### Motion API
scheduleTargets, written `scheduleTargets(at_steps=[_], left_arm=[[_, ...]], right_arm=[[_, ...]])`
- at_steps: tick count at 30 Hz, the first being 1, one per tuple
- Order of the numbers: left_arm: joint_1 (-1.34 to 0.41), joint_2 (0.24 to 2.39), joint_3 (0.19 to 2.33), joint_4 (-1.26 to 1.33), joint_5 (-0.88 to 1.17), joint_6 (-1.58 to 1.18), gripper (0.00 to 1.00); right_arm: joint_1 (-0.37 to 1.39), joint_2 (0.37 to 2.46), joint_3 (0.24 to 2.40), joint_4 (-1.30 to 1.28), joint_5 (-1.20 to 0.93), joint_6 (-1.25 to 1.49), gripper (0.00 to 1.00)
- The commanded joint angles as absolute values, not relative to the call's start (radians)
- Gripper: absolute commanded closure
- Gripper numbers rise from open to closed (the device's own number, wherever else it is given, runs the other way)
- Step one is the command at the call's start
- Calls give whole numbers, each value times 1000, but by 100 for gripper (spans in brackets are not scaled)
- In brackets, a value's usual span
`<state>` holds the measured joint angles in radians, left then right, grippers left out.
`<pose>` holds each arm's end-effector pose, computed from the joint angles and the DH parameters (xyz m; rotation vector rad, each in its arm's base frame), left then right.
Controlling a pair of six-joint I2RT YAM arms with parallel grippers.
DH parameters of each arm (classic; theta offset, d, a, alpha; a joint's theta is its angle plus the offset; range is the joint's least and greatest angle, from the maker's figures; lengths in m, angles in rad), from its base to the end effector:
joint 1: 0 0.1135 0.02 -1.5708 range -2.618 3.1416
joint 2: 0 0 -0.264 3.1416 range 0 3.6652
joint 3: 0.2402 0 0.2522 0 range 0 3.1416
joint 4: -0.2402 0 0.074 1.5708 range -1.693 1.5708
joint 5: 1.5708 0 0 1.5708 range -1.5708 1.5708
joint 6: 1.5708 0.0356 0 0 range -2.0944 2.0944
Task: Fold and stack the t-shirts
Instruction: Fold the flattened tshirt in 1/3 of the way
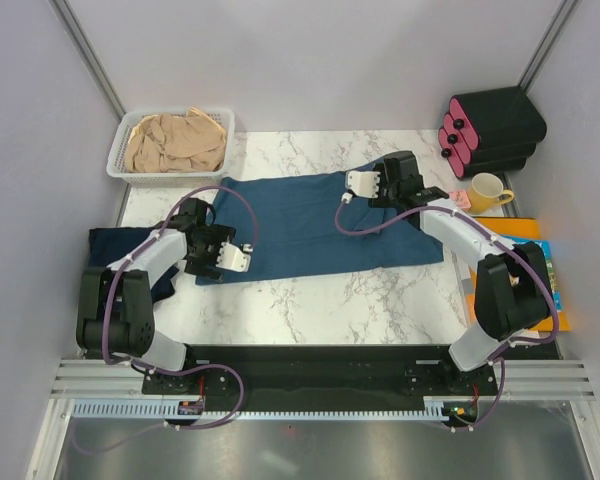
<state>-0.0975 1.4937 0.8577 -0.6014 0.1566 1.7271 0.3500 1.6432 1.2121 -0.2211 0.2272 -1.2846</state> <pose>0.2663 -0.0316 0.1763 2.2323 1.6805 0.1917 0.3532 0.1204 0.2630 -1.5953 1.6753 -0.7499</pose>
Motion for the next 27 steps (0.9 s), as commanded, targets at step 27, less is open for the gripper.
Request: scheduleTargets(at_steps=[27], left_arm=[[-104,1356,776,-462,239,1640,2]], right_arm=[[439,1841,1414,-706,-115,-1055,61]])
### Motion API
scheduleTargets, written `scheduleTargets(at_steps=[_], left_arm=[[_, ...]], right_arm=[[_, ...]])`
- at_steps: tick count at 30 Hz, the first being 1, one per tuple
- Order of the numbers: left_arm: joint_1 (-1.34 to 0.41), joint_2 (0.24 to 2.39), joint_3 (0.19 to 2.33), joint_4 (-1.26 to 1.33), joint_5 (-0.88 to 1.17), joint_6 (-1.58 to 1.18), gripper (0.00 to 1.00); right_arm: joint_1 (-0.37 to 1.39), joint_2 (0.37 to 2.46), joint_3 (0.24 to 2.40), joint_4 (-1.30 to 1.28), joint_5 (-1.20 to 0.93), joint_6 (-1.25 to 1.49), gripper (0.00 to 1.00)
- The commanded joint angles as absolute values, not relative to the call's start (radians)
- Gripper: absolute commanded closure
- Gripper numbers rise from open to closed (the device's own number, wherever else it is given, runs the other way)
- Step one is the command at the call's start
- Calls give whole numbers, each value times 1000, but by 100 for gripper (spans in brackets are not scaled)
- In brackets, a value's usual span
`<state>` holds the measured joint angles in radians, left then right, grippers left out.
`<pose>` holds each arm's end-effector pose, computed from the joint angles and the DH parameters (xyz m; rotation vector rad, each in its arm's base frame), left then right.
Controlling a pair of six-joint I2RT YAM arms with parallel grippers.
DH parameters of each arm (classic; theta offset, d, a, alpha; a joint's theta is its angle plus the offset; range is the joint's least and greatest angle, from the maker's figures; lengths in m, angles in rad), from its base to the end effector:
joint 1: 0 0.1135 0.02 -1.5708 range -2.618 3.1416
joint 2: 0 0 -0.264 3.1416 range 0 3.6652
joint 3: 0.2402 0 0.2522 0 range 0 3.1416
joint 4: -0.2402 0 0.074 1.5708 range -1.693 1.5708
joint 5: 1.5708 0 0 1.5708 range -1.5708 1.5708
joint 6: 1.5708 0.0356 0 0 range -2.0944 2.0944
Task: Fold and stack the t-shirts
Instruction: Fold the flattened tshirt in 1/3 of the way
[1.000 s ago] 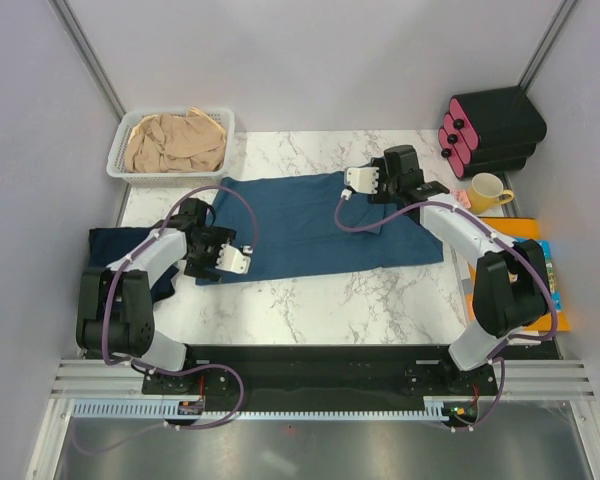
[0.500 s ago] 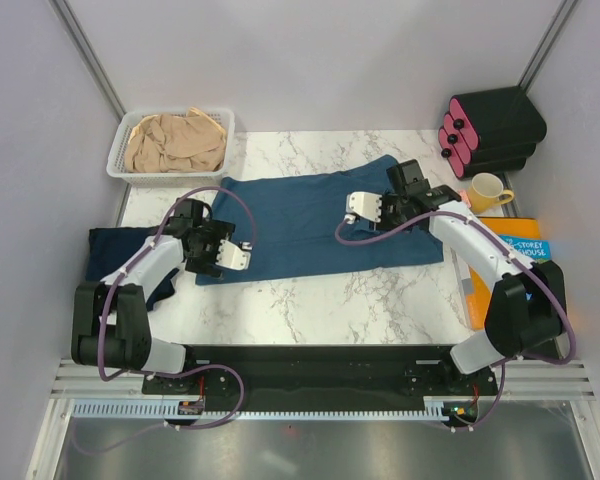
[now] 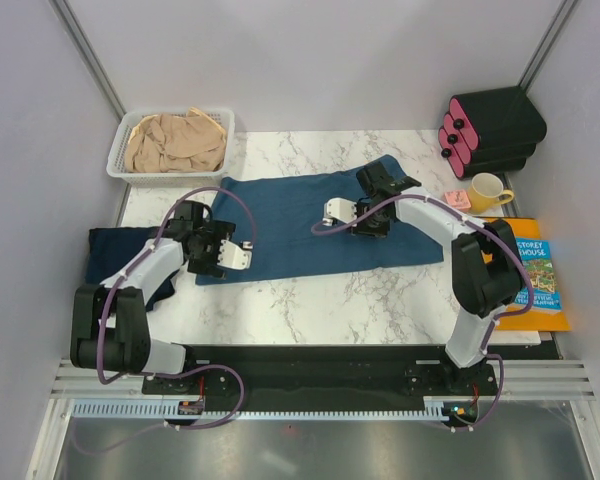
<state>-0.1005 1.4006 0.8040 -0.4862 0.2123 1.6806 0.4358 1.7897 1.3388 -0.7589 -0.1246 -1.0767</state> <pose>0.2606 -0.0338 0.1896 2.0948 1.6048 0.2687 0.3268 0.1571 0.2162 -1.9170 1.9864 0.0047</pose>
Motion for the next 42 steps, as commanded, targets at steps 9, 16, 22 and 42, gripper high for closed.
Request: scheduleTargets(at_steps=[9,16,22,42], left_arm=[[-98,1367,776,-456,233,1621,2],[-89,1390,798,-454,233,1626,2],[-87,1407,808,-456,242,1632,2],[-87,1407,813,-454,235,1628,2]], right_arm=[[440,1937,1506,-695,-103,-1058,61],[440,1866,1486,-749,-117,-1078,56],[440,1839,1440,-755,-109,-1083,55],[440,1904,1442,-769,-121,-1063,54]])
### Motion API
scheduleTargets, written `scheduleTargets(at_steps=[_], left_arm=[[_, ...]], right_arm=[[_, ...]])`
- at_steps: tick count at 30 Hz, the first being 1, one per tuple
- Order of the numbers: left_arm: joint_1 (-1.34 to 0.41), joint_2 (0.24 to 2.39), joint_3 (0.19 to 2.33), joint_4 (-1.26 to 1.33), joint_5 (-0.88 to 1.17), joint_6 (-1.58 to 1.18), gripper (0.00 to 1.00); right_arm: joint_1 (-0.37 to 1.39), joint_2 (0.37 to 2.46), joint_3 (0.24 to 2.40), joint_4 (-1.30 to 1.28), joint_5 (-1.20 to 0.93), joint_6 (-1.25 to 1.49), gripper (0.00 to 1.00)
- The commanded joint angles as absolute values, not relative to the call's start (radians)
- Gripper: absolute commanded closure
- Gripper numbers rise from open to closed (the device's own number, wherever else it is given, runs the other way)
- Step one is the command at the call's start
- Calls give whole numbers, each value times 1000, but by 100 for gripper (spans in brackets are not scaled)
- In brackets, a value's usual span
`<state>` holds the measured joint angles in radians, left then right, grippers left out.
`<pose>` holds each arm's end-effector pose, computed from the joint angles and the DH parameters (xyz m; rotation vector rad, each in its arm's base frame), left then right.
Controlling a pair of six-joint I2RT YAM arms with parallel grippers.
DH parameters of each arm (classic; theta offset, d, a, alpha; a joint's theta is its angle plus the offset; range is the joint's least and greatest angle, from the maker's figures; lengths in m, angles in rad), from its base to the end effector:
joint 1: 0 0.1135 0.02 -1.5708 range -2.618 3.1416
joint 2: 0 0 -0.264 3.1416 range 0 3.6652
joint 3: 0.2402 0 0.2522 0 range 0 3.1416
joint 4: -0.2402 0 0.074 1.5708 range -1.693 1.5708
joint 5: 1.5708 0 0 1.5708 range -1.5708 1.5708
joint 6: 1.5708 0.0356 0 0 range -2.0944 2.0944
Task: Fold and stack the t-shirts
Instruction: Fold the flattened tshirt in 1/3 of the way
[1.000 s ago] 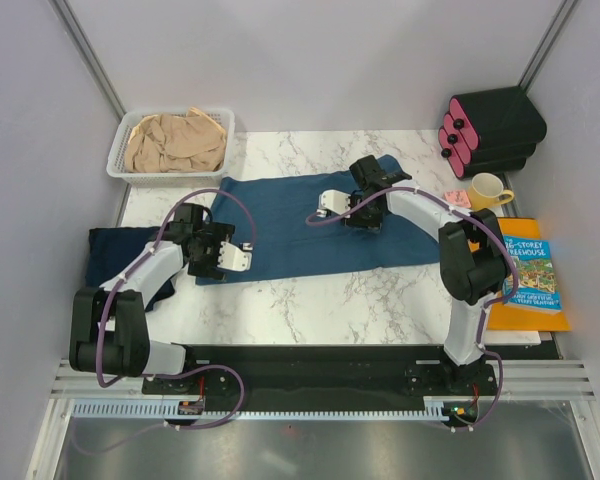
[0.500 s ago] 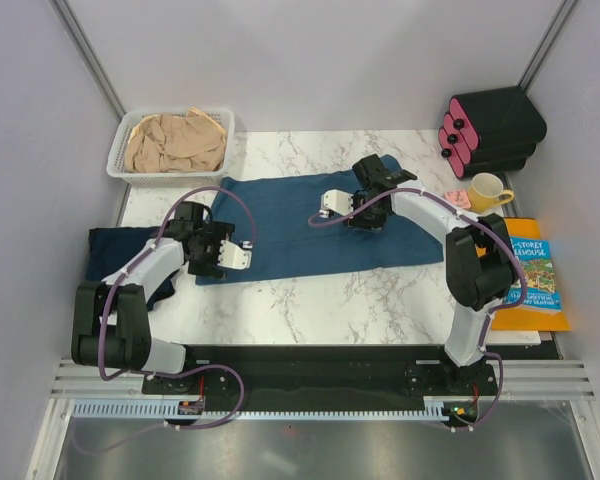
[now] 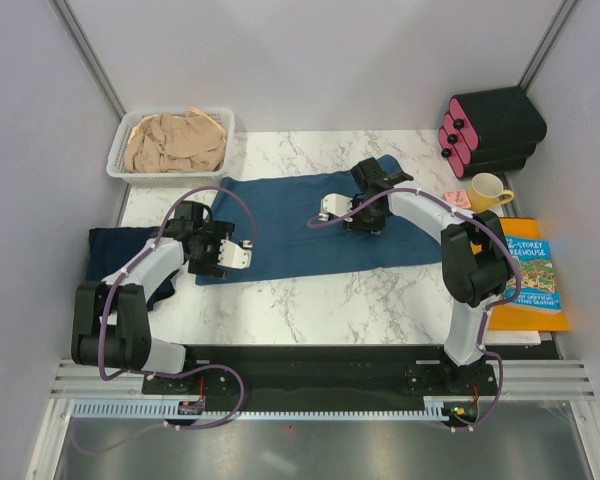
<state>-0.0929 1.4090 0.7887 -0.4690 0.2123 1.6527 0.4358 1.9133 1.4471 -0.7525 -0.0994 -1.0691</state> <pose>0.2602 -0.0318 0.1841 2.0683 1.6448 0.2559 0.3540 0.1688 0.2029 -1.9154 2.0101 -0.0226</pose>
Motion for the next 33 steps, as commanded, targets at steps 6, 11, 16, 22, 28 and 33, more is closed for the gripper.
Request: scheduleTargets(at_steps=[6,11,16,22,28,33], left_arm=[[-87,1414,822,-456,242,1626,2],[-87,1410,818,-456,239,1626,2],[-87,1411,810,-453,244,1623,2],[-87,1411,805,-446,248,1626,2],[-89,1411,805,-442,253,1623,1],[-87,1407,792,-439,255,1621,2]], right_arm=[[440,1940,1424,-727,-81,-1048,55],[440,1960,1443,-701,-57,-1037,73],[442,1964,1459,-690,-37,-1048,100],[459,1971,1515,-689,-9,-1086,100],[482,2019,1597,-687,26,-1130,100],[505,2063,1647,-687,38,-1158,100]])
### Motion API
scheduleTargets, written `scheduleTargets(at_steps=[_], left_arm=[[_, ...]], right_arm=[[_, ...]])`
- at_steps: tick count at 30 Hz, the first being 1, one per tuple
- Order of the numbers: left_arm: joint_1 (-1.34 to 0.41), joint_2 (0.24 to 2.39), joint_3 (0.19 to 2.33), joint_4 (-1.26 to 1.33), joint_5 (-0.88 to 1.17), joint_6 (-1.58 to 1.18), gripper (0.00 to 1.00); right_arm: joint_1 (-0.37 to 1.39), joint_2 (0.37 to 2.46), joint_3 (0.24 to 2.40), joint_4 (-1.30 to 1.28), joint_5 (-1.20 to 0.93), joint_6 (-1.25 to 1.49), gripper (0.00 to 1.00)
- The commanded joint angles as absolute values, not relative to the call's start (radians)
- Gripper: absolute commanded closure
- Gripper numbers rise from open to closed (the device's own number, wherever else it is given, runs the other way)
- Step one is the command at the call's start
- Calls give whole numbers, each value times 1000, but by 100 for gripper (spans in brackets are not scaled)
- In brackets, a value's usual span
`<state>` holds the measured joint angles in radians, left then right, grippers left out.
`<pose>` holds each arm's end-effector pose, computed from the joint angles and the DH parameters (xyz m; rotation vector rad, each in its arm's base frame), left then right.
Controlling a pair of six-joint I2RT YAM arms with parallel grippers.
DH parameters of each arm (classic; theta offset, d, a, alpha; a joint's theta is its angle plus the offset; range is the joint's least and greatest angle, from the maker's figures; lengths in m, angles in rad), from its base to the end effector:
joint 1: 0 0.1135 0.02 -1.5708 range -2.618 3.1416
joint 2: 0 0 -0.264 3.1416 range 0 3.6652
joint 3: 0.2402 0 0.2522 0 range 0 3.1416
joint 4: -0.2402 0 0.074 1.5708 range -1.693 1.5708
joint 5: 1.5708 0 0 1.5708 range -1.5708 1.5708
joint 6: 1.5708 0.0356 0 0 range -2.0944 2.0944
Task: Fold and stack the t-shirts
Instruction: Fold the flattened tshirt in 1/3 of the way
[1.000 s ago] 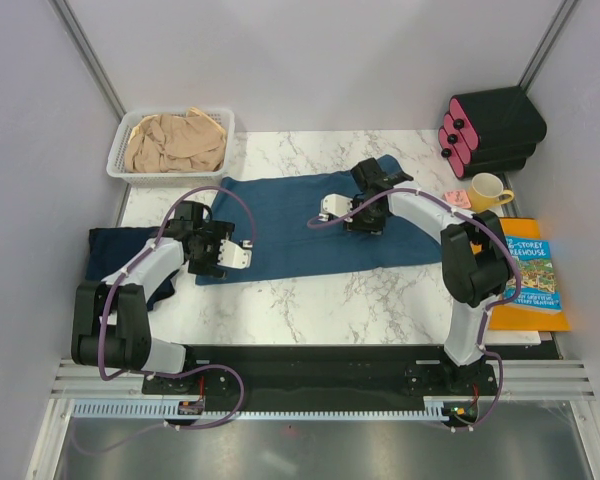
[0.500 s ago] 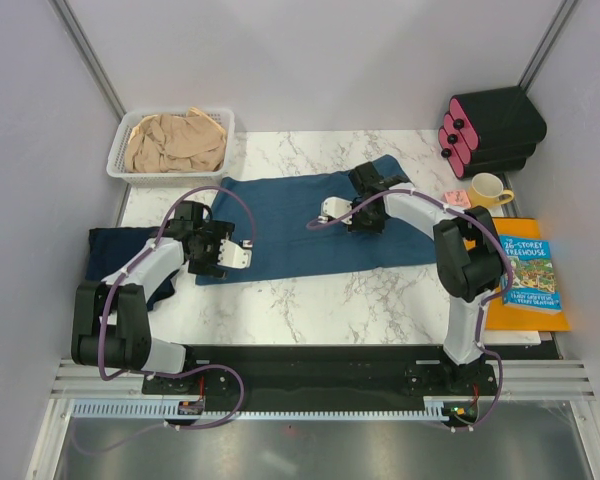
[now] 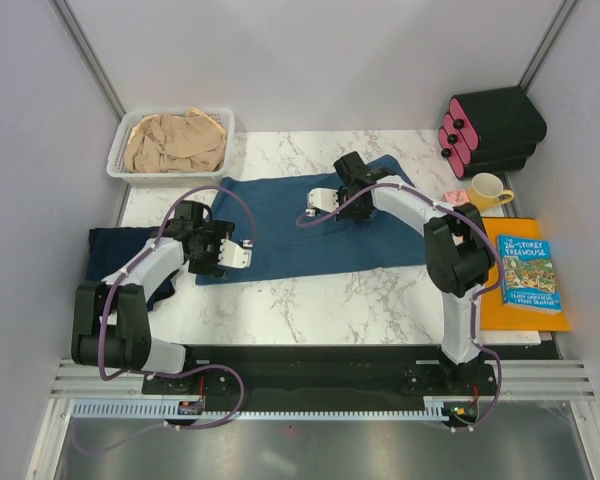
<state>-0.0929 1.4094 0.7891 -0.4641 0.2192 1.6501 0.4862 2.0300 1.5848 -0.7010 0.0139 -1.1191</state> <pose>0.2608 -0.0321 0.1844 2.0618 1.6401 0.2526 0.3796 0.2001 0.1989 -1.9644 1.9034 -0.2016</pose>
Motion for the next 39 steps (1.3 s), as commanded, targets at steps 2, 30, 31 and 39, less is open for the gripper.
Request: scheduleTargets(at_steps=[2,30,31,39], left_arm=[[-87,1408,790,-433,255,1620,2],[-89,1440,801,-420,249,1621,2],[-89,1440,802,-419,249,1623,1],[-87,1443,810,-420,247,1624,2]], right_arm=[[518,2078,1664,-684,54,-1169,100],[584,2086,1611,-436,186,-1229,41],[584,2086,1612,-434,189,-1224,39],[577,2048,1647,-431,255,-1137,32]])
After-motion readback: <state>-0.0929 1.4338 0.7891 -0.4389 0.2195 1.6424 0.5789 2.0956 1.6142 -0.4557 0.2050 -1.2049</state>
